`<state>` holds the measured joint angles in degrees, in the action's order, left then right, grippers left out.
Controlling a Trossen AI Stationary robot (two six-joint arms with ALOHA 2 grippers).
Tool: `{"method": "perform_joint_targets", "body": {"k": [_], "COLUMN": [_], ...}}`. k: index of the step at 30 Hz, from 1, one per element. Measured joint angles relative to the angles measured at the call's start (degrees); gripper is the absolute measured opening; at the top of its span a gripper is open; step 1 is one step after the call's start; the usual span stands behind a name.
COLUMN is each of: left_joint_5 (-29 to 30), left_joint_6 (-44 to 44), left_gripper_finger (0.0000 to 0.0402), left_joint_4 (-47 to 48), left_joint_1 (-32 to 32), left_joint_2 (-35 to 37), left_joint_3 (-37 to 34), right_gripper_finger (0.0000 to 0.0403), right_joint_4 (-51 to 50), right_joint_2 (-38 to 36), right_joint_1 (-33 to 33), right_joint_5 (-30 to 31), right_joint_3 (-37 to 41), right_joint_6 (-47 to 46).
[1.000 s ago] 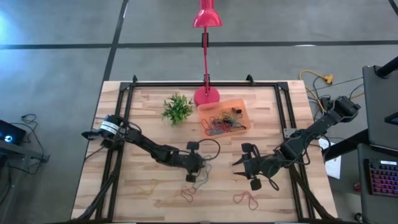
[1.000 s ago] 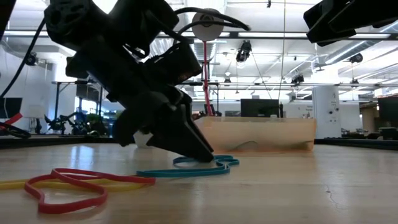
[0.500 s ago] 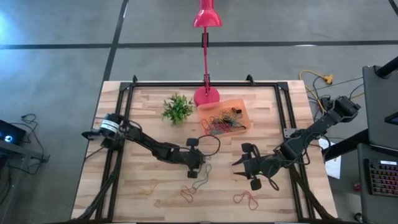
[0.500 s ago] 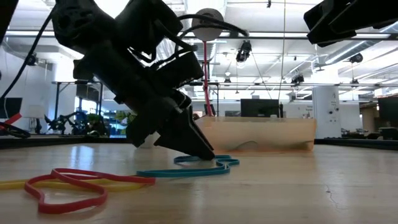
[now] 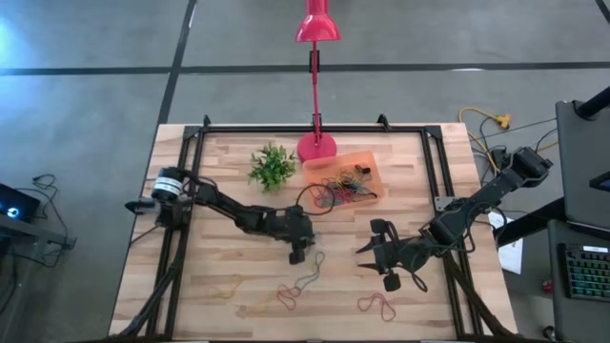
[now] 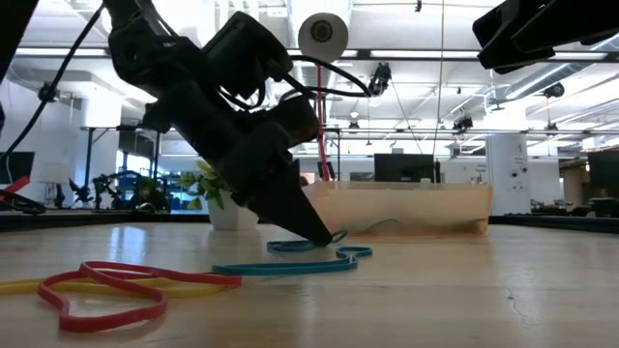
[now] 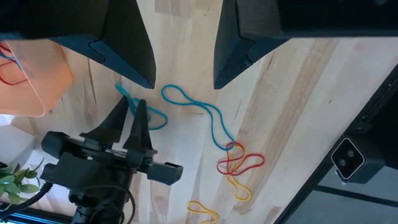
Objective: Pick and place rubber bands into bin
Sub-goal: Put the blue rubberband into the orange container
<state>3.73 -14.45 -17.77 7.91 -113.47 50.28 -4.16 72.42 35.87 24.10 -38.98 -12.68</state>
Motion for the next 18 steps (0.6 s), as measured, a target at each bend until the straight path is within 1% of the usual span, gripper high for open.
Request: {"method": "perform_joint_targets", "body": {"k": [3, 6, 8, 11, 13, 18], "left_joint_5": [0.02, 0.30, 0.61, 0.50, 0.19, 0.28], "left_joint_6": [-0.04, -0.23, -0.33, -0.60, -0.57, -0.36], "left_gripper_finger": [0.0099, 0.0085, 0.0066, 0.0023, 0.0007, 0.0002], "left_joint_4": [1.20, 2.01, 2.69, 2.77, 2.72, 3.26], "left_joint_1": [-0.05, -0.07, -0.07, -0.03, -0.01, 0.03], "left_joint_2": [-0.16, -0.33, -0.33, -0.33, -0.33, 0.14], "left_joint_3": [0.07, -0.02, -0.04, -0.04, 0.00, 0.56], "right_gripper_finger": [0.0148, 0.0148, 0.0148, 0.0148, 0.0148, 0.0148], "right_joint_4": [0.00, 0.00, 0.00, 0.00, 0.00, 0.00], "right_joint_2": [0.00, 0.00, 0.00, 0.00, 0.00, 0.00], "right_joint_1": [0.00, 0.01, -0.01, -0.01, 0.01, -0.01], "right_joint_5": [0.00, 0.00, 0.00, 0.00, 0.00, 0.00], "right_joint_3": [0.00, 0.00, 0.00, 0.00, 0.00, 0.00], "right_joint_6": [0.02, 0.14, 0.19, 0.21, 0.21, 0.21]}}
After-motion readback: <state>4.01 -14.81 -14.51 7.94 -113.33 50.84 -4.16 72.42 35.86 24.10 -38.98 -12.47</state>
